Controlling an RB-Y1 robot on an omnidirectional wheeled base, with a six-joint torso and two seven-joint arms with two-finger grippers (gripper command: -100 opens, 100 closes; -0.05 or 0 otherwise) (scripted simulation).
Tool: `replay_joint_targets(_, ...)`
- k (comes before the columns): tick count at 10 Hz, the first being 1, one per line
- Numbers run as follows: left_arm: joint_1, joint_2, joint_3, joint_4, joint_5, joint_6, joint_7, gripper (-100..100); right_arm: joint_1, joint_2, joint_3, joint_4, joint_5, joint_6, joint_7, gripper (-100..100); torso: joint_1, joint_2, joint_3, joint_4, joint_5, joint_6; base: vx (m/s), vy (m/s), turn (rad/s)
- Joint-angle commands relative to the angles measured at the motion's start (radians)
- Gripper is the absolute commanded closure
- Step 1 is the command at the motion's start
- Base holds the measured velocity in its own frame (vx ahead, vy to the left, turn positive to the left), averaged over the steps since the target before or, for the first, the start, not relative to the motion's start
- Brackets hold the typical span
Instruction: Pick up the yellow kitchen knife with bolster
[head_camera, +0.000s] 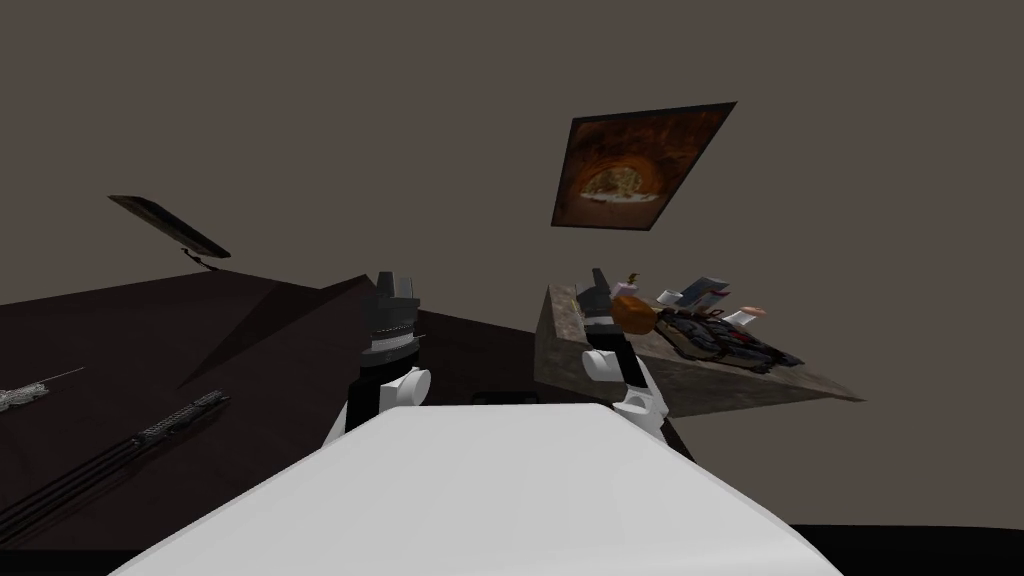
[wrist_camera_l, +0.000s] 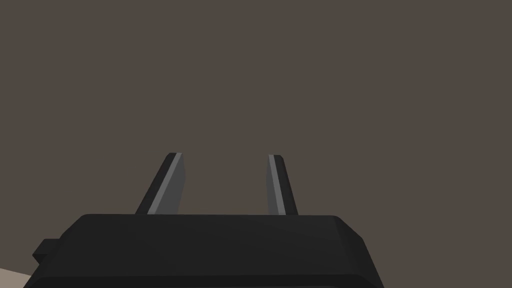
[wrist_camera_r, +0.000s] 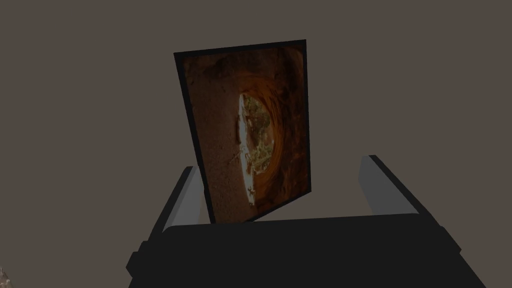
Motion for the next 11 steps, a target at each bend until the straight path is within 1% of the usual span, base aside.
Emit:
replay_joint_targets(1, 0.0, 0.0, 0.0, 0.0, 0.0, 0.0, 0.0, 0, -0.011, -0.01, -0.001, 0.012, -0.005, 0.05, -0.014, -100, 0.0, 0.0, 0.0, 0.0, 0.0, 0.0, -0.006, 0.095, -0.034)
replay_joint_targets(2, 0.0, 0.0, 0.0, 0.0, 0.0, 0.0, 0.0, 0, -0.044, -0.031, -0.006, 0.042, -0.017, 0.076, -0.042, -100, -0.001, 0.0, 0.0, 0.0, 0.0, 0.0, -0.002, 0.104, -0.066)
replay_joint_targets(4, 0.0, 0.0, 0.0, 0.0, 0.0, 0.0, 0.0, 0, -0.044, -0.031, -0.006, 0.042, -0.017, 0.116, -0.042, -100, -0.001, -0.001, 0.0, 0.0, 0.0, 0.0, -0.001, 0.059, -0.021)
replay_joint_targets(5, 0.0, 0.0, 0.0, 0.0, 0.0, 0.0, 0.0, 0, -0.078, -0.052, -0.012, 0.074, -0.03, 0.155, -0.071, -100, -0.004, -0.001, 0.0, 0.0, -0.001, 0.0, -0.012, 0.066, -0.08)
replay_joint_targets(6, 0.0, 0.0, 0.0, 0.0, 0.0, 0.0, 0.0, 0, -0.078, -0.052, -0.012, 0.074, -0.03, 0.179, -0.071, -100, -0.003, 0.0, 0.0, 0.0, -0.001, 0.0, -0.004, 0.072, -0.056)
replay_joint_targets(7, 0.0, 0.0, 0.0, 0.0, 0.0, 0.0, 0.0, 0, -0.078, -0.052, -0.012, 0.074, -0.03, 0.185, -0.071, -100, -0.003, -0.001, 0.0, 0.0, 0.0, 0.0, 0.004, 0.032, 0.007)
replay_joint_targets(8, 0.0, 0.0, 0.0, 0.0, 0.0, 0.0, 0.0, 0, -0.114, -0.073, -0.019, 0.109, -0.043, 0.225, -0.101, -100, -0.005, -0.001, -0.001, 0.0, -0.001, 0.0, 0.006, 0.064, -0.08)
replay_joint_targets(9, 0.0, 0.0, 0.0, 0.0, 0.0, 0.0, 0.0, 0, -0.114, -0.073, -0.019, 0.109, -0.043, 0.255, -0.101, -100, -0.003, -0.001, -0.001, 0.0, -0.001, 0.0, 0.006, 0.077, -0.052)
replay_joint_targets(10, 0.0, 0.0, 0.0, 0.0, 0.0, 0.0, 0.0, 0, -0.15, -0.095, -0.027, 0.147, -0.057, 0.281, -0.131, -100, -0.002, -0.001, -0.001, 0.0, 0.0, 0.0, 0.018, 0.103, -0.091)
replay_joint_targets(11, 0.0, 0.0, 0.0, 0.0, 0.0, 0.0, 0.0, 0, -0.15, -0.095, -0.027, 0.147, -0.057, 0.31, -0.131, -100, -0.001, -0.002, -0.001, 0.0, 0.0, 0.0, 0.014, 0.092, -0.052)
